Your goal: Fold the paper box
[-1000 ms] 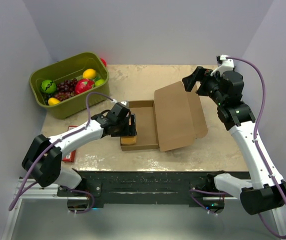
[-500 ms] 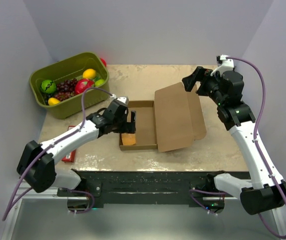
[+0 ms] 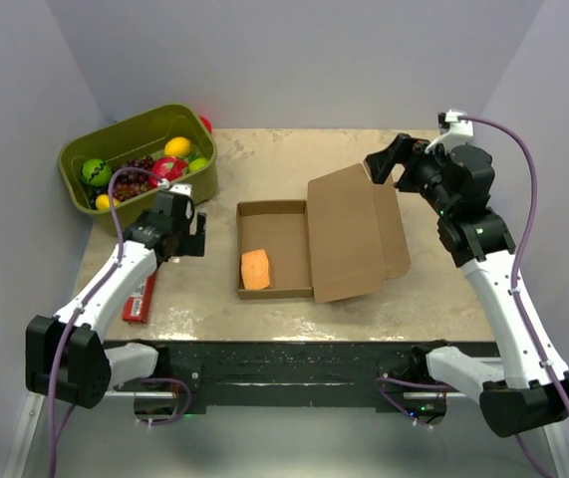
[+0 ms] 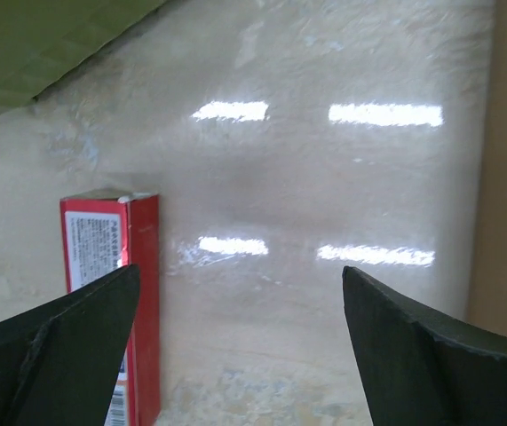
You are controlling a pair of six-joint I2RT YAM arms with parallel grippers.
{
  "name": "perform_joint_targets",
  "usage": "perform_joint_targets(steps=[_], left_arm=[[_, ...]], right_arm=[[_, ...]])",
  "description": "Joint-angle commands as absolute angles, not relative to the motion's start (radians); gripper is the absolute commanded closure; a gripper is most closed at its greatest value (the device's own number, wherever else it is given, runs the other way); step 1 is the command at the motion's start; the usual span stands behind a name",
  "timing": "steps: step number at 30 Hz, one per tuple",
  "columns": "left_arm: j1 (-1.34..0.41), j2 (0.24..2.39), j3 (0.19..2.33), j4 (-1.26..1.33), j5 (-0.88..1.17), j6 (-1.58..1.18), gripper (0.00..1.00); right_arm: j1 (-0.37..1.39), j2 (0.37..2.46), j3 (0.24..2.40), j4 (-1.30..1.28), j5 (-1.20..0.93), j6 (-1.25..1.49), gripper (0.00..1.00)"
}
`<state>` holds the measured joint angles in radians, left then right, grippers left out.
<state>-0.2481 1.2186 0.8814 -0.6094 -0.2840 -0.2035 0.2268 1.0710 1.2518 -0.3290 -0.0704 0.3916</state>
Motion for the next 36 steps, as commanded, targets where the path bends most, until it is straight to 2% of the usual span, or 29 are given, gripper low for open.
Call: perform_joint_targets(steps=[1, 4, 15, 27, 29, 30, 32, 33, 36], left_arm=[[-0.212, 1.2, 0.858, -0.578, -0.405, -0.138, 0.0], [-0.181, 1.233, 0.876, -0.581, -0.472, -0.135, 0.0], [-0.022, 1.482, 0.976, -0.631, -0.463, -0.153, 0.0], [0.08, 1.611, 0.959, -0.653, -0.299, -0.179, 0.01], [0.078, 1.614, 0.945, -0.653, -0.259, -0.179, 0.05], [0.078, 1.611, 0.945, -0.658, -0.253, -0.184, 0.13], [0.078, 1.598, 0.943, -0.66, -0.233, -0.184, 0.22], [0.078, 1.576, 0.945, -0.661, -0.227, -0.184, 0.31], [0.072, 1.519, 0.931, -0.661, -0.201, -0.179, 0.41]], right_arm=[[0.227, 1.039, 1.27, -0.327, -0.046, 0.367, 0.01], [0.241, 1.034, 1.272, -0.324, -0.041, 0.364, 0.01], [0.287, 0.991, 1.279, -0.316, -0.003, 0.357, 0.01], [0.316, 0.962, 1.279, -0.327, 0.038, 0.339, 0.01], [0.316, 0.962, 1.279, -0.328, 0.051, 0.337, 0.01], [0.316, 0.963, 1.279, -0.33, 0.052, 0.337, 0.01], [0.316, 0.965, 1.278, -0.33, 0.051, 0.339, 0.01], [0.316, 0.966, 1.278, -0.328, 0.049, 0.339, 0.01], [0.314, 0.973, 1.278, -0.331, 0.052, 0.342, 0.01]])
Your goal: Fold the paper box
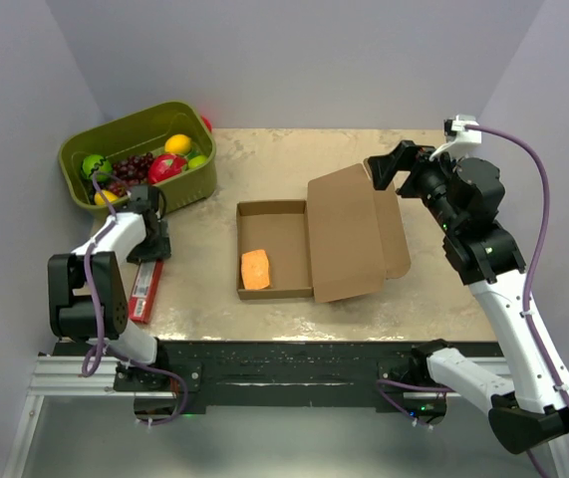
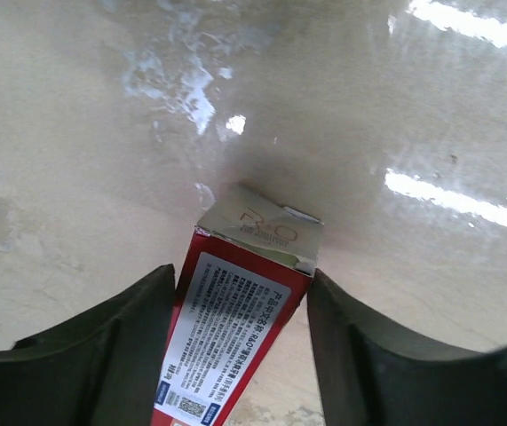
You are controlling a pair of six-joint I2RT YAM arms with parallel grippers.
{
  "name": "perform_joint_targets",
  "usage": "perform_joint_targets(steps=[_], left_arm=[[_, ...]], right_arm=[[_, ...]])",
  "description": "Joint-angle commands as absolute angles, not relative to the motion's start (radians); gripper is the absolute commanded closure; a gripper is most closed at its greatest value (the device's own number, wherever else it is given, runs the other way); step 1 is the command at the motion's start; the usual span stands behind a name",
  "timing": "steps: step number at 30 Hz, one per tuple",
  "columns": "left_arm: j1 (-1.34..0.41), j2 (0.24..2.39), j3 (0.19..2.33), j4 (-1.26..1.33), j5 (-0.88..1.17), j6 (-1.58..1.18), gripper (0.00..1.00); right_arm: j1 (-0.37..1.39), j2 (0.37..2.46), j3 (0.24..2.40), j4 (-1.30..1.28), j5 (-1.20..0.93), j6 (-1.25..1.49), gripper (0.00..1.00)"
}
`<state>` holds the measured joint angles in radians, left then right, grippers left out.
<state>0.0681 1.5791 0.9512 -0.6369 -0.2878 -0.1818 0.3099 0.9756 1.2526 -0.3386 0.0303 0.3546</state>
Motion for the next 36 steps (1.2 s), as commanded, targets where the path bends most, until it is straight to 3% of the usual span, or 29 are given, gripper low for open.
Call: perform_joint_targets(steps=[1, 5, 8, 11, 22, 28, 36], left_arm=[[0.069, 1.503, 0.927, -0.66, -0.193, -0.178, 0.43], [0.057, 1.447, 0.934, -0.681, -0.187, -0.175, 0.56], [0.048, 1.422, 0.934, -0.677, -0.155, -0.172, 0.77], [0.029, 1.402, 0.956, -0.687, -0.089, -0.187, 0.87], [-0.135, 1.333, 1.236, -0.853, 0.052, -0.23, 1.0], [-0.155, 1.273, 1.308, -0.812, 0.188, -0.293, 1.0], [-0.239, 1.253, 1.449, -0.781, 0.186, -0.386, 1.0]], right_arm=[[0.314, 0.976, 1.275, -0.33, 0.052, 0.342, 0.01], [0.314, 0.98, 1.272, -0.331, 0.049, 0.348, 0.01], [0.314, 0.992, 1.27, -0.328, 0.046, 0.354, 0.01], [0.314, 1.005, 1.269, -0.325, 0.045, 0.359, 0.01], [0.314, 1.019, 1.255, -0.304, 0.048, 0.383, 0.01], [0.314, 1.046, 1.249, -0.287, 0.044, 0.39, 0.01], [0.314, 1.054, 1.249, -0.285, 0.045, 0.388, 0.01]])
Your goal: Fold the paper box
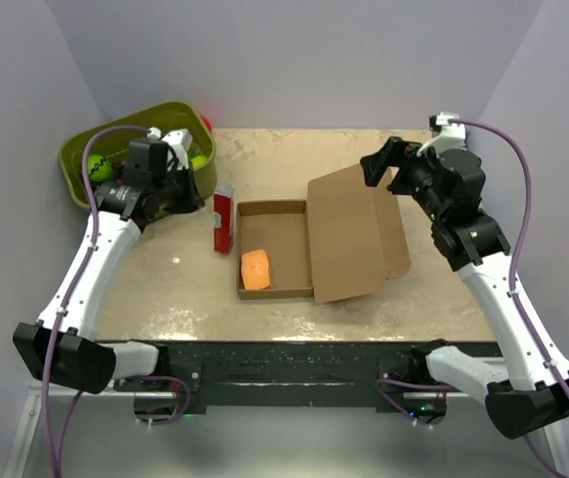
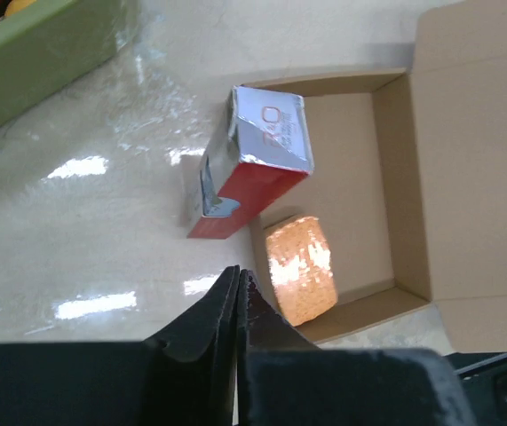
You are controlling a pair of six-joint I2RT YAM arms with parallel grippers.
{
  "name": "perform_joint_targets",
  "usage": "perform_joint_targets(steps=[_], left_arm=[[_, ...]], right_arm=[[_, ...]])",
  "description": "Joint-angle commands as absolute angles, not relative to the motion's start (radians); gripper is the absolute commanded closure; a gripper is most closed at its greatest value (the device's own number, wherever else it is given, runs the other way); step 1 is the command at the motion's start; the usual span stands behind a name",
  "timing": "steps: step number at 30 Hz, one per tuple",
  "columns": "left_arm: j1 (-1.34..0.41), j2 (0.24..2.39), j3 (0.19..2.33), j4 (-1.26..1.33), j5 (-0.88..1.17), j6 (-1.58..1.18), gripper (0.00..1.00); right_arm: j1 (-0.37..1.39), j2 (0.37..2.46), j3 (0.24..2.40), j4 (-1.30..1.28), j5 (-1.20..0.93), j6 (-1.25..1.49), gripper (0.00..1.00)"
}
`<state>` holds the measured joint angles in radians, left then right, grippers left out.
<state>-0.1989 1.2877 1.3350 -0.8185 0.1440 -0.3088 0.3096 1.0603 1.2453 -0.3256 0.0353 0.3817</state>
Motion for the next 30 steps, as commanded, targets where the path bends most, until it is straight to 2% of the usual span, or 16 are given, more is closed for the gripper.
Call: perform_joint_targets(steps=[1, 7, 9, 10, 11, 12, 15, 19, 30], left_arm=[[-0.268, 1.261, 1.466, -0.781, 0.184, -0.4, 1.0], [-0.357, 1.34, 1.535, -0.798, 0.118, -0.373, 0.99], [-0.357, 1.362, 1.517, -0.796, 0.075, -0.353, 0.82], [-0.356, 1.371, 1.499, -0.782, 0.057, -0.338, 0.62], [-0.357, 1.374, 1.449, -0.767, 0.034, -0.328, 0.54], [-0.357, 1.388, 1.427, -0.74, 0.003, -0.31, 0.42], [-0.357, 1.433, 1.373, -0.698, -0.052, -0.296, 0.33], [-0.354, 1.491, 1.316, -0.623, -0.144, -0.265, 0.3], [-0.348, 1.67, 1.255, -0.523, -0.19, -0.236, 0.31]], right_arm=[[0.313, 1.054, 1.249, -0.285, 0.046, 0.388, 0.01], [0.313, 1.043, 1.249, -0.284, 0.043, 0.388, 0.01], [0.314, 1.039, 1.246, -0.288, 0.041, 0.387, 0.01], [0.313, 1.037, 1.247, -0.288, 0.047, 0.385, 0.01], [0.313, 1.035, 1.247, -0.29, 0.051, 0.384, 0.01], [0.314, 1.034, 1.247, -0.291, 0.054, 0.382, 0.01], [0.313, 1.028, 1.249, -0.293, 0.052, 0.38, 0.01], [0.313, 1.023, 1.252, -0.298, 0.055, 0.38, 0.01], [0.314, 1.014, 1.258, -0.308, 0.072, 0.379, 0.01]])
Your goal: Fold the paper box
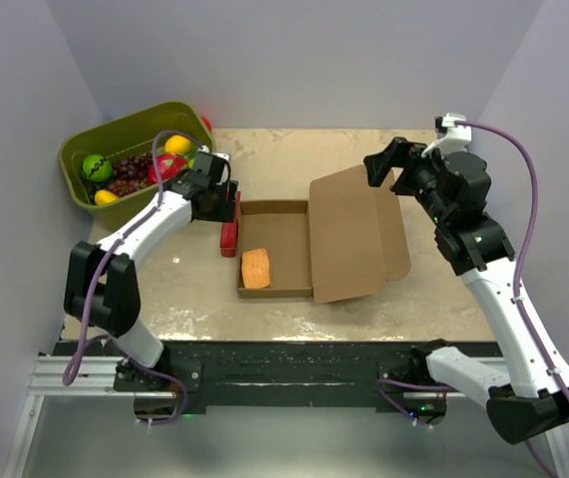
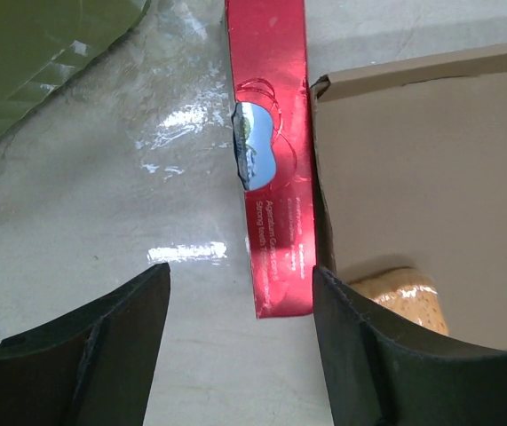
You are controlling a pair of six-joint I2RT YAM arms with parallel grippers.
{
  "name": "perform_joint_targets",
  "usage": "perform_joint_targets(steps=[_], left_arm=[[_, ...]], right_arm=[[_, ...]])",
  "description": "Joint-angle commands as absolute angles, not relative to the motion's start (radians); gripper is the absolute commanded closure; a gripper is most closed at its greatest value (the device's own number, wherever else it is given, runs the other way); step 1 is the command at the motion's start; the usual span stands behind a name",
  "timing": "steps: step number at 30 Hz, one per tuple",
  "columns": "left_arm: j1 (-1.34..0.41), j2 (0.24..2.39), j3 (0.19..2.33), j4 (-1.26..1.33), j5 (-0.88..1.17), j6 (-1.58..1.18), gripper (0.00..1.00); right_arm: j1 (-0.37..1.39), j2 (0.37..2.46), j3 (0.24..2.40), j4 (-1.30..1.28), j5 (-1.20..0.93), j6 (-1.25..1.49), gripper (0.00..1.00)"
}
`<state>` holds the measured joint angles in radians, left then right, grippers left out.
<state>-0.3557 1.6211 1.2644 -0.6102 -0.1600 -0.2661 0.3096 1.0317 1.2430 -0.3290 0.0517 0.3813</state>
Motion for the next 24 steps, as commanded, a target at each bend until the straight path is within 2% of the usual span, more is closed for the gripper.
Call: perform_joint_targets(steps=[1, 19, 22, 23, 24], left_arm=[[-0.348, 1.677, 1.25, -0.517, -0.19, -0.235, 0.31], [-0.344, 1.833, 1.236, -0.391, -0.08, -0.259, 0.27], [-0.344, 1.859, 1.235, -0.38, -0.092, -0.258, 0.36], [-0.344, 1.864, 1.233, -0.374, -0.089, -0.258, 0.45], [-0.344, 1.868, 1.232, -0.371, -0.089, -0.258, 0.49]], right_arm=[[0.314, 1.014, 1.258, -0.308, 0.074, 0.379, 0.01], [0.314, 1.032, 1.255, -0.301, 0.072, 0.38, 0.01], [0.314, 1.037, 1.255, -0.299, 0.074, 0.38, 0.01], [0.313, 1.035, 1.253, -0.299, 0.074, 0.382, 0.01], [0.314, 1.037, 1.253, -0.299, 0.077, 0.382, 0.01]])
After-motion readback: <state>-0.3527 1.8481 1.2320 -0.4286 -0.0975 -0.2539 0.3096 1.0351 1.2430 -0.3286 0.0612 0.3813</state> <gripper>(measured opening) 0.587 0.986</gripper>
